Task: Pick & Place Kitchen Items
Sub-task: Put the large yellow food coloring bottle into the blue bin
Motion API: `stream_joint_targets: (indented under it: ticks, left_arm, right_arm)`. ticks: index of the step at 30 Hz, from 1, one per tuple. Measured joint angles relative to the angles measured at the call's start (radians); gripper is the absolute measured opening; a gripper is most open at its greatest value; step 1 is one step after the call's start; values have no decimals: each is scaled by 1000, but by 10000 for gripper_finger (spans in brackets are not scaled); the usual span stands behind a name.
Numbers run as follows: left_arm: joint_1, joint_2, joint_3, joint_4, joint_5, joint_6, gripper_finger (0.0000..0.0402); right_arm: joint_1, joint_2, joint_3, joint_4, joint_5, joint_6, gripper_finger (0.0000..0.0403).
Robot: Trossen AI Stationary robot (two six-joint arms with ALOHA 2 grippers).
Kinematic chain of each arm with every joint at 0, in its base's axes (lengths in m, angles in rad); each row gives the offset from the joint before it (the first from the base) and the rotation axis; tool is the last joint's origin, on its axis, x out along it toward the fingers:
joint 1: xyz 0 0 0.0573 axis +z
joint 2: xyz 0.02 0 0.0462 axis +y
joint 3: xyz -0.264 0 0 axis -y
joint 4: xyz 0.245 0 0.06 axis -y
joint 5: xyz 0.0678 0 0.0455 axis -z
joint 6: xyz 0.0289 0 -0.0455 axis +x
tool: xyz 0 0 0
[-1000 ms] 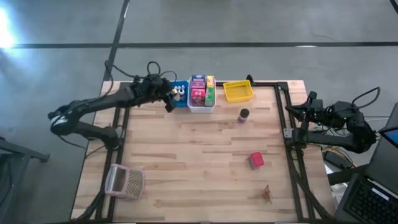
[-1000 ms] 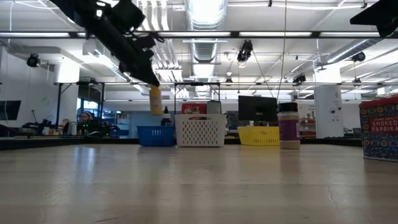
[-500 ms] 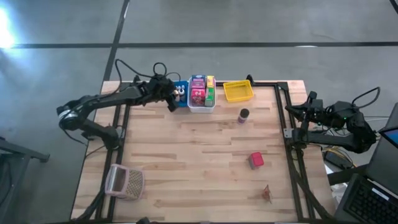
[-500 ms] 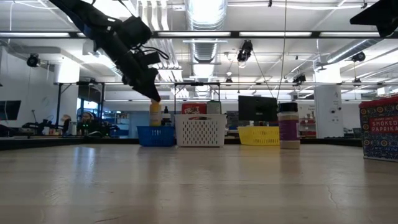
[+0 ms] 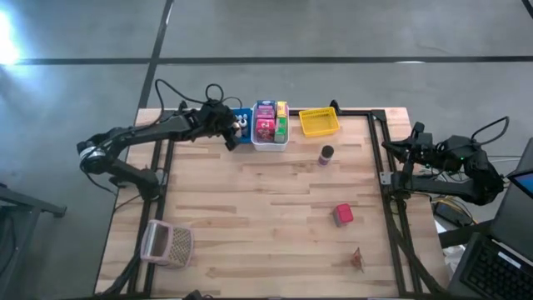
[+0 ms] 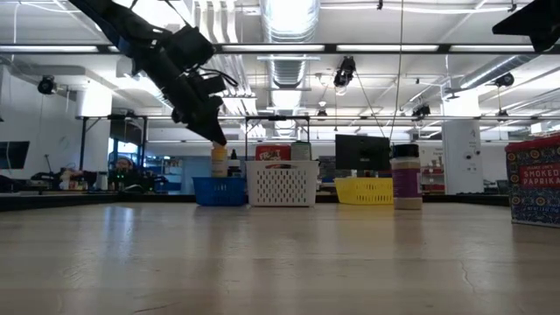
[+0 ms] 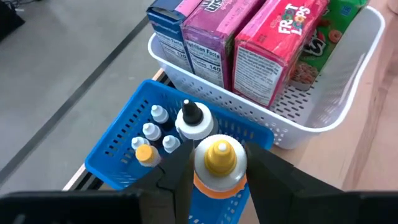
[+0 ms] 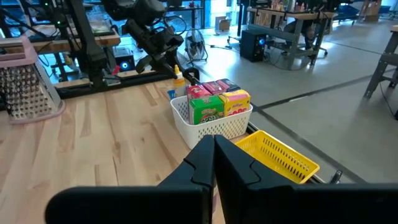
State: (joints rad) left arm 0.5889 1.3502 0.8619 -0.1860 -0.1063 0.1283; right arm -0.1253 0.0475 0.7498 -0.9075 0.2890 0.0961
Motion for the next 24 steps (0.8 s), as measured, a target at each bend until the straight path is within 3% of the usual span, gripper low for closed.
stream_joint_targets:
  ticks: [10,24]
  left_arm:
    - [13,13,-37,19,18,-15,131]
    - [36,130,-25,74,45,-9,131]
  right_arm:
    - [0,0,0,0,0,0,8]
    - [0,0,0,0,0,0,8]
